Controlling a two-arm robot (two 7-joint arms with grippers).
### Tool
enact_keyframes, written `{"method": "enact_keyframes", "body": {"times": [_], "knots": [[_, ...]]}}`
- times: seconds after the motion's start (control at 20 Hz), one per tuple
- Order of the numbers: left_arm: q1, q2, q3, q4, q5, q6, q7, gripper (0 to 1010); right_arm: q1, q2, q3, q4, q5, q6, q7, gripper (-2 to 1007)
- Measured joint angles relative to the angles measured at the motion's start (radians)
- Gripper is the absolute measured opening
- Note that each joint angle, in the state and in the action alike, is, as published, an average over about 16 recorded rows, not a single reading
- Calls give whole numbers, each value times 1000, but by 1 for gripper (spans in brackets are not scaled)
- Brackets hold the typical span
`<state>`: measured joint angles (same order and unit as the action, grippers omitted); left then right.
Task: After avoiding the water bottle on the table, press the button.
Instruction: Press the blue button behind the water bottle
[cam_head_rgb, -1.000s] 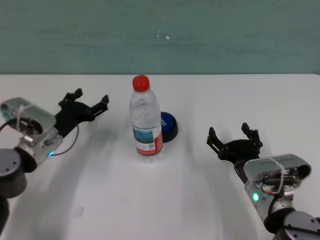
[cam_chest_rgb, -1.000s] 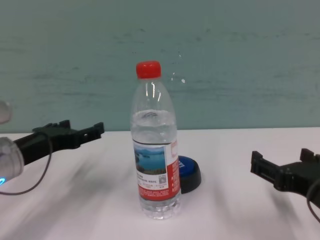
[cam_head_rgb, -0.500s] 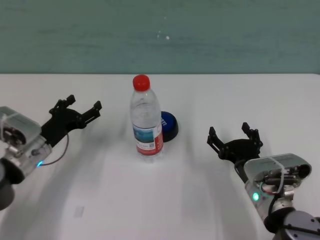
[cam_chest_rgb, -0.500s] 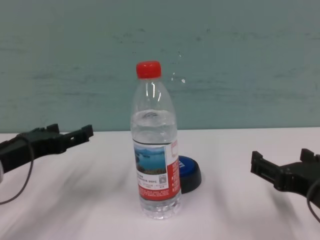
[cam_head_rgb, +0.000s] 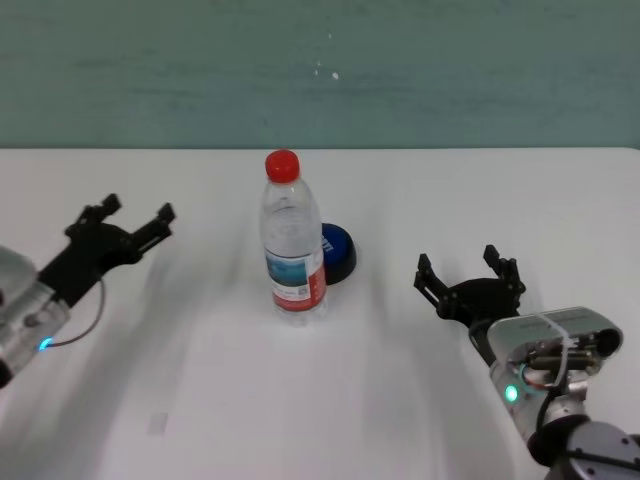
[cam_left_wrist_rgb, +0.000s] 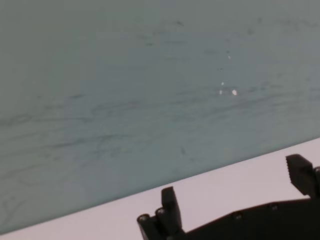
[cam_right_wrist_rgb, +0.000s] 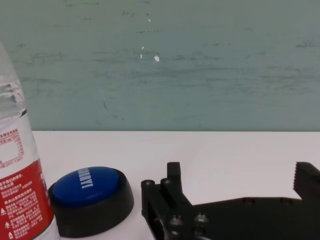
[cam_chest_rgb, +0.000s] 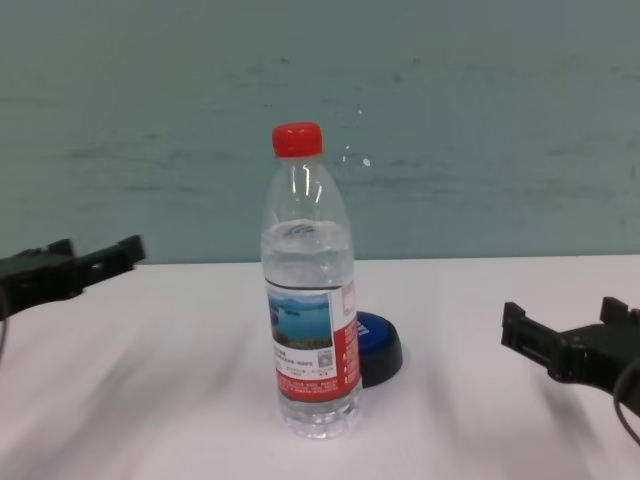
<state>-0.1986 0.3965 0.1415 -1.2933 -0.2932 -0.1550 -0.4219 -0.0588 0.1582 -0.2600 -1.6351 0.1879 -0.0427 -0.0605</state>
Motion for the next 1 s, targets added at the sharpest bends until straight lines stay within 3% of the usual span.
{"method": "enact_keyframes", "body": {"times": [0.45, 1.0], "knots": [[132, 22, -46, -147, 7, 65, 83, 1000, 0, 0, 0, 0, 0, 0, 0, 1004], [257, -11, -81, -284, 55, 148, 169, 1000, 0, 0, 0, 0, 0, 0, 0, 1004]]}}
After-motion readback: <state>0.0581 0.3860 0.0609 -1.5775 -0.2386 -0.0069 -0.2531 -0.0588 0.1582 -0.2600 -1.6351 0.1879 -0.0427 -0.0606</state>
